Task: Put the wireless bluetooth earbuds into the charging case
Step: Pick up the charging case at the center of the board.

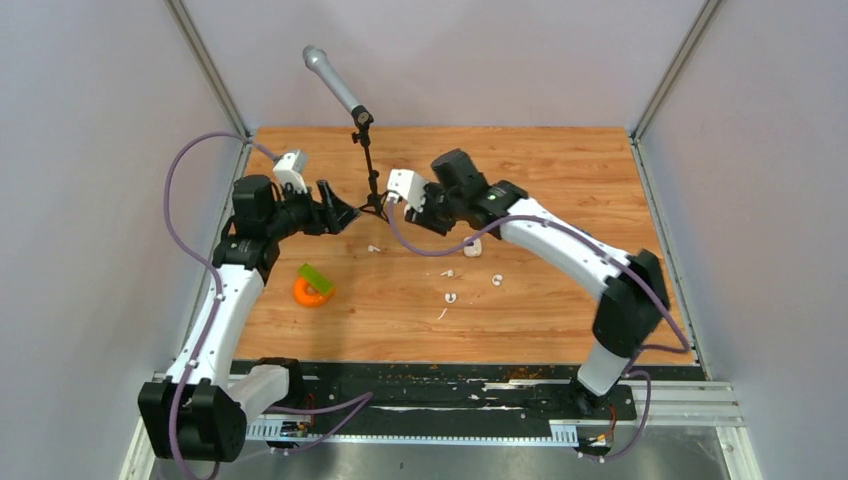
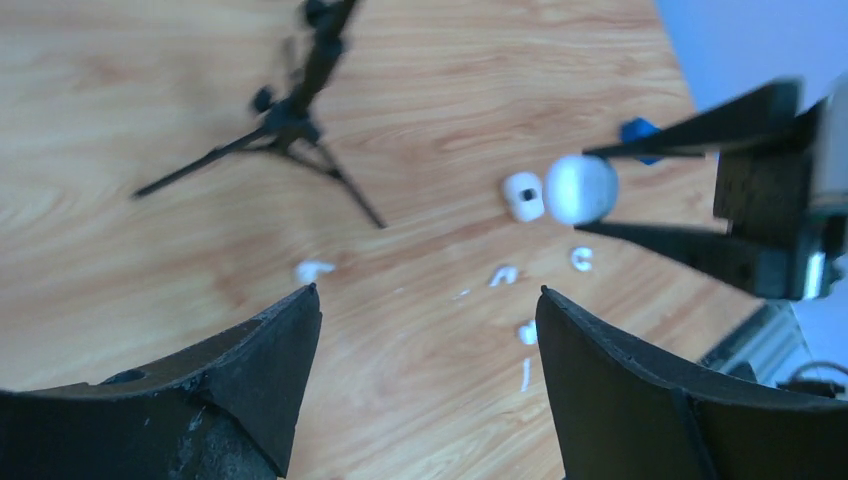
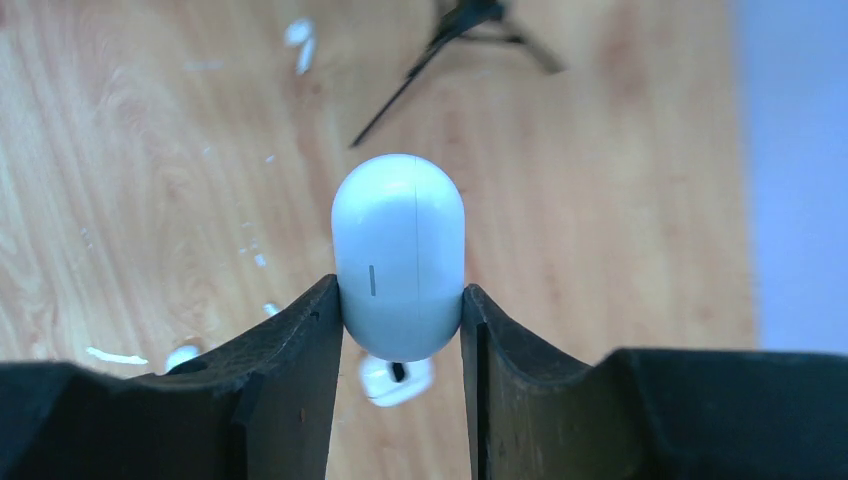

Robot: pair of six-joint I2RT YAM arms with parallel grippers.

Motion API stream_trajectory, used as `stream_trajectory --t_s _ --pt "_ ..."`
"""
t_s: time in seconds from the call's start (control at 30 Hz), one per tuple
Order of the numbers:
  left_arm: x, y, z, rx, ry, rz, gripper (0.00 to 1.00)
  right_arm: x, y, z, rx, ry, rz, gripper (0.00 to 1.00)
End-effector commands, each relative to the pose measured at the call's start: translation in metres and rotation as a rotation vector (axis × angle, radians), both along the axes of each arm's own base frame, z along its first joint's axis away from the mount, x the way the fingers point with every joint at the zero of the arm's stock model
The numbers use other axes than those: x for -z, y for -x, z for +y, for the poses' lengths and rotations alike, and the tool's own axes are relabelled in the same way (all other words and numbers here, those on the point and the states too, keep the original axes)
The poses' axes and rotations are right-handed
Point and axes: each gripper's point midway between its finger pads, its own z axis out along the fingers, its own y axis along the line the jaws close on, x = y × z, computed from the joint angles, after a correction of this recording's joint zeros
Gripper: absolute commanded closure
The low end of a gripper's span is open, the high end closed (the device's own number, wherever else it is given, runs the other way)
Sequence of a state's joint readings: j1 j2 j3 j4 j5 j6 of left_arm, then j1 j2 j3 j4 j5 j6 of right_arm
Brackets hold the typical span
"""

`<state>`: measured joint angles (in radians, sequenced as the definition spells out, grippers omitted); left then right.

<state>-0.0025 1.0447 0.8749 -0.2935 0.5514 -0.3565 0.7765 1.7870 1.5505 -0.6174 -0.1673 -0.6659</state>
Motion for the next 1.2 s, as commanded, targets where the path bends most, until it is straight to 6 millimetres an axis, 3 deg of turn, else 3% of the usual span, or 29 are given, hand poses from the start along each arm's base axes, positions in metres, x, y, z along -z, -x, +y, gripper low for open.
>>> stream_trajectory --t_s 0.0,0.17,0.4,0.53,0.83,1.17 --pt "-0.081 0.007 -0.049 0.205 0.029 -0.274 0.14 -0.090 -0.010 -0.005 0.001 -0.171 -0.285 1.00" --pt "-0.125 0.024 -0.085 0.362 0.057 -0.433 0.14 -0.158 -0.006 -0.008 0.002 -0.332 -0.471 1.00" --pt "-0.152 0.038 -0.118 0.479 0.042 -0.536 0.15 -0.208 0.012 -0.007 -0.053 -0.378 -0.589 0.99" --pt "-0.163 0.034 -0.123 0.487 0.047 -0.555 0.17 -0.211 0.022 -0.004 -0.093 -0.369 -0.652 0.99" --pt "-0.160 0.025 -0.132 0.527 0.051 -0.514 0.23 -0.224 0.031 0.002 -0.146 -0.397 -0.732 0.98" --pt "-0.159 0.029 -0.142 0.613 0.082 -0.501 0.31 -0.224 0.036 0.002 -0.214 -0.359 -0.779 0.97"
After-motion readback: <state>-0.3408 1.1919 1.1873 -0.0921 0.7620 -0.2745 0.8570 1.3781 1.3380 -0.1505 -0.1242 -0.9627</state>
